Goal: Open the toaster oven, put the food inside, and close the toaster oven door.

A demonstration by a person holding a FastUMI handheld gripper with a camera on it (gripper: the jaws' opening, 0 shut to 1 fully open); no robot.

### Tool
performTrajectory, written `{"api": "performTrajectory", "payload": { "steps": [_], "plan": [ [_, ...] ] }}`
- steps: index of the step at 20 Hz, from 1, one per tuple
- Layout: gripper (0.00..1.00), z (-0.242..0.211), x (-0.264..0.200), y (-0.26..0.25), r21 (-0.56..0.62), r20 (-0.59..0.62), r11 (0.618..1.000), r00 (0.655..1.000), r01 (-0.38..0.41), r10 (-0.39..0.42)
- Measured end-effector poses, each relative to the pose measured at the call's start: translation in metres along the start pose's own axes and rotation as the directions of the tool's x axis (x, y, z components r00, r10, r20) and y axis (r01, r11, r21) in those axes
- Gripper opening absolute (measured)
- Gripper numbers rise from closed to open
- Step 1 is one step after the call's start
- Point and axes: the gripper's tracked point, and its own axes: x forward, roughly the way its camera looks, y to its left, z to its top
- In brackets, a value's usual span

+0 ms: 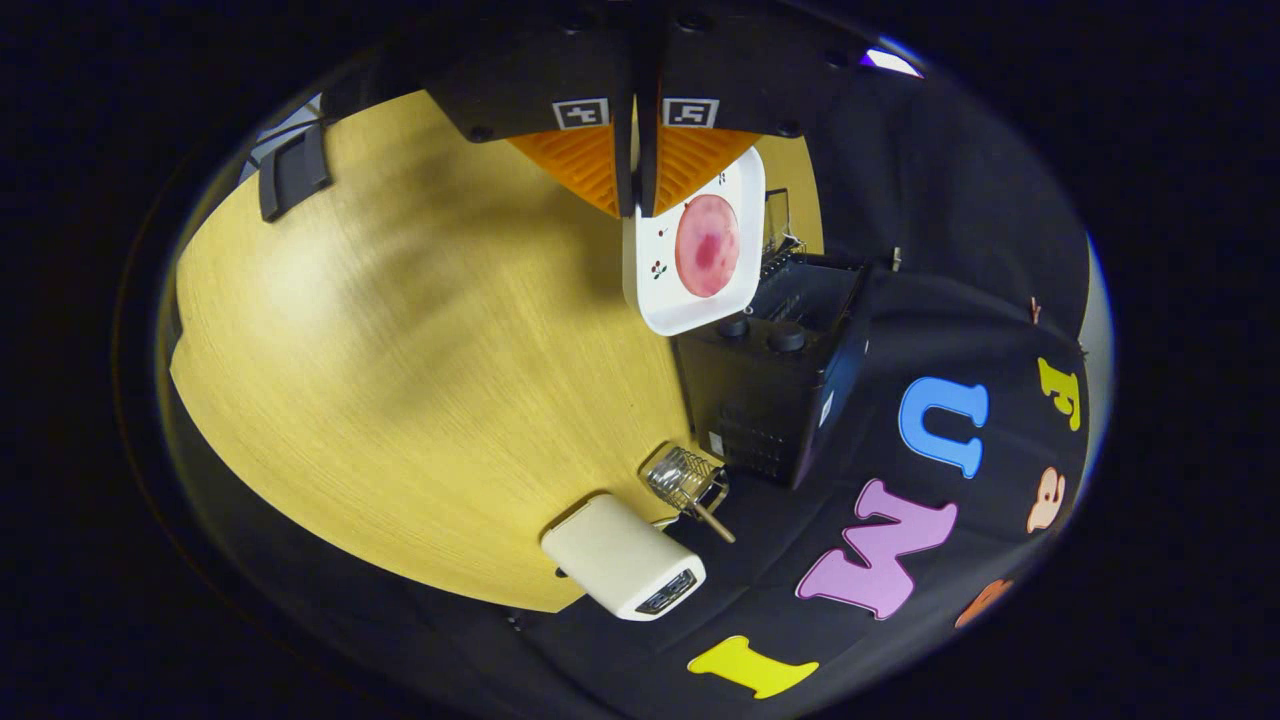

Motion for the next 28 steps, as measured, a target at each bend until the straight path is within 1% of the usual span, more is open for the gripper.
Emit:
{"api": "performTrajectory", "payload": {
  "steps": [2,5,9,13,16,21,26,28],
  "plan": [
    [0.05,-0.012,0.003,0.020,0.002,0.008,1.000,1.000,-0.017,0.017],
    [0.05,-0.034,0.022,0.053,0.007,0.008,0.999,0.999,-0.036,0.036],
    [0.05,-0.061,0.052,0.084,-0.017,0.002,1.000,1.000,-0.023,0.023],
    [0.05,-0.073,0.089,0.114,0.052,0.015,0.998,1.000,-0.026,0.025],
    [0.05,-0.072,0.114,0.135,0.076,0.054,0.997,0.998,-0.031,0.027],
    [0.05,-0.055,0.155,0.157,0.171,0.165,0.984,0.986,-0.051,0.023],
    [0.05,-0.039,0.195,0.159,0.279,0.257,0.959,0.966,-0.049,-0.026],
    [0.05,-0.037,0.214,0.159,0.348,0.277,0.937,0.958,-0.031,-0.072]
  ]
}}
